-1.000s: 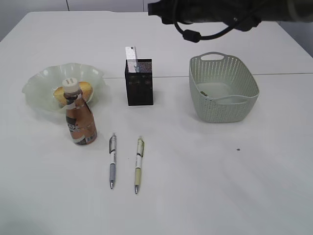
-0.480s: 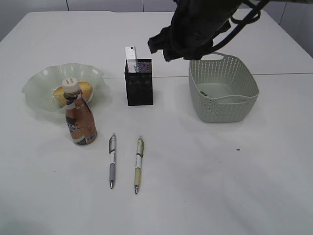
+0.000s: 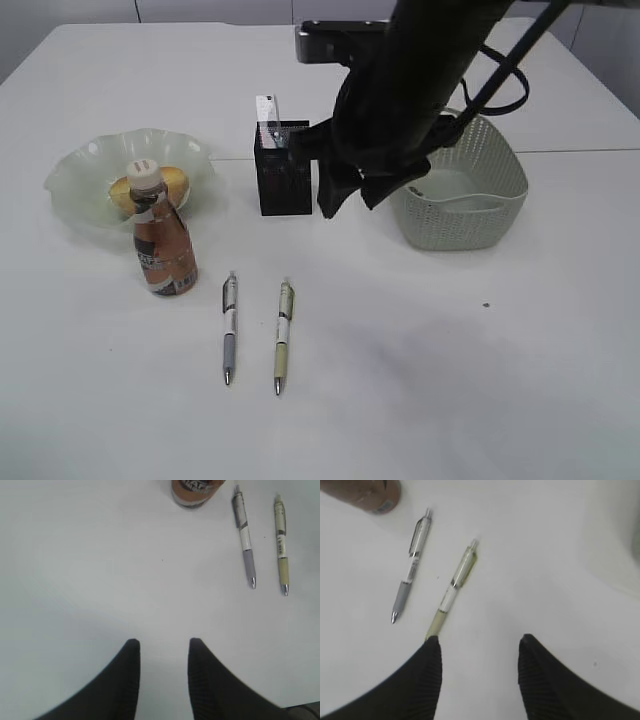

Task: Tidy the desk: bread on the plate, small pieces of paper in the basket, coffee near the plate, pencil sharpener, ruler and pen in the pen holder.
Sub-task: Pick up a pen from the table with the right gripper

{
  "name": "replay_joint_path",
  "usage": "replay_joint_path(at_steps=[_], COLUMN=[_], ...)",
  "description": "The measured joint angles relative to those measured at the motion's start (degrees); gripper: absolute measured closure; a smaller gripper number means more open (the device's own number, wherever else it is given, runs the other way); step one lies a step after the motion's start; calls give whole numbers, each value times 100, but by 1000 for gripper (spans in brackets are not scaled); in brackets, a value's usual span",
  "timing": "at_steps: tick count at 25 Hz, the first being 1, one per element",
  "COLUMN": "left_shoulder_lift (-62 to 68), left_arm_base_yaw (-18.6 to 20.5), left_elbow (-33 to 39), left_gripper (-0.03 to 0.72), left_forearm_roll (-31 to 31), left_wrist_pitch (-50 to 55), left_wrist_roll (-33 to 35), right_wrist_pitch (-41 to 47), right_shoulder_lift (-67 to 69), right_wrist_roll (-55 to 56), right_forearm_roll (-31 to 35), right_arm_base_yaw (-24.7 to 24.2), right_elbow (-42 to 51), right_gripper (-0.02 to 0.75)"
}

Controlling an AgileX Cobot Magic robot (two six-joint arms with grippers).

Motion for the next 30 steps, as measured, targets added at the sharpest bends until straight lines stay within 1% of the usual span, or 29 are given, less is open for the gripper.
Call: replay_joint_path(at_steps=[3, 6, 9, 18, 24, 30], left_shoulder_lift=[-185, -241, -241, -241, -241, -241], left_arm_base_yaw=[0, 0, 0, 0, 0, 0], left_elbow=[0, 0, 0, 0, 0, 0], left_gripper=[445, 445, 445, 445, 445, 445], left_forearm_roll=[14, 41, 84, 103, 112, 112], left_wrist_pitch=[0, 0, 0, 0, 0, 0], left_wrist_roll=[0, 0, 0, 0, 0, 0], right_wrist_pitch=[260, 330, 333, 333, -30, 6], right_shoulder_lift=[-10, -12, -12, -12, 18, 502], right_wrist_roll=[0, 0, 24, 153, 832, 1529], right_forearm_roll=[84, 132, 141, 142, 142, 142], right_arm_base_yaw=[203, 469, 598, 622, 622, 622], right_elbow=[0, 0, 0, 0, 0, -8], right_gripper=[370, 371, 371, 372, 372, 372])
